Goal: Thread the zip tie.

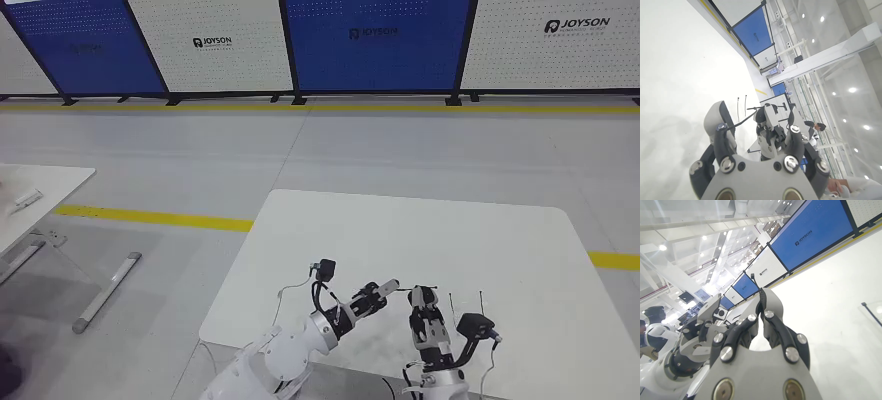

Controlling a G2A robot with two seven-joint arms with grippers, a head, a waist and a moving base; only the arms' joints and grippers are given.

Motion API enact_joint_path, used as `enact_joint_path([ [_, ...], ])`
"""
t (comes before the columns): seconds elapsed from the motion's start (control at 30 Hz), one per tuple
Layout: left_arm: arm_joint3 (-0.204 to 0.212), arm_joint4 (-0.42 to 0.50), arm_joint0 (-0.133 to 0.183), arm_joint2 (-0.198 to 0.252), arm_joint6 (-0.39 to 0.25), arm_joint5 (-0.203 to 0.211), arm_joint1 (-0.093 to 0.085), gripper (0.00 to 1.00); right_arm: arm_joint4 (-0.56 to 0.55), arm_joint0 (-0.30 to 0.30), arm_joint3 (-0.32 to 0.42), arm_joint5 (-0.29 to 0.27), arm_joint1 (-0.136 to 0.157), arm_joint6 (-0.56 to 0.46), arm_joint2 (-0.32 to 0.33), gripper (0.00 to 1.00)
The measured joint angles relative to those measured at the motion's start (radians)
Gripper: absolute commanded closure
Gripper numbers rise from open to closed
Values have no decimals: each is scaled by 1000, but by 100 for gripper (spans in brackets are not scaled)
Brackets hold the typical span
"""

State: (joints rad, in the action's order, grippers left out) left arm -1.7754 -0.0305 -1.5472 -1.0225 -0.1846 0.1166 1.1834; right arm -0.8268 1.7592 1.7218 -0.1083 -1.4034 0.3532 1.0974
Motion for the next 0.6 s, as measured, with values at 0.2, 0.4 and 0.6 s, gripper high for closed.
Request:
enact_joint_path([
  [0.2,10,-1,13,14,1,-10,3,100,4,5,6,-5,1,3,5,100],
  [0.4,13,3,16,18,9,-15,4,100,14,8,4,-14,2,8,10,100],
  [0.6,12,2,16,21,14,-18,5,100,24,9,1,-22,3,20,12,100],
])
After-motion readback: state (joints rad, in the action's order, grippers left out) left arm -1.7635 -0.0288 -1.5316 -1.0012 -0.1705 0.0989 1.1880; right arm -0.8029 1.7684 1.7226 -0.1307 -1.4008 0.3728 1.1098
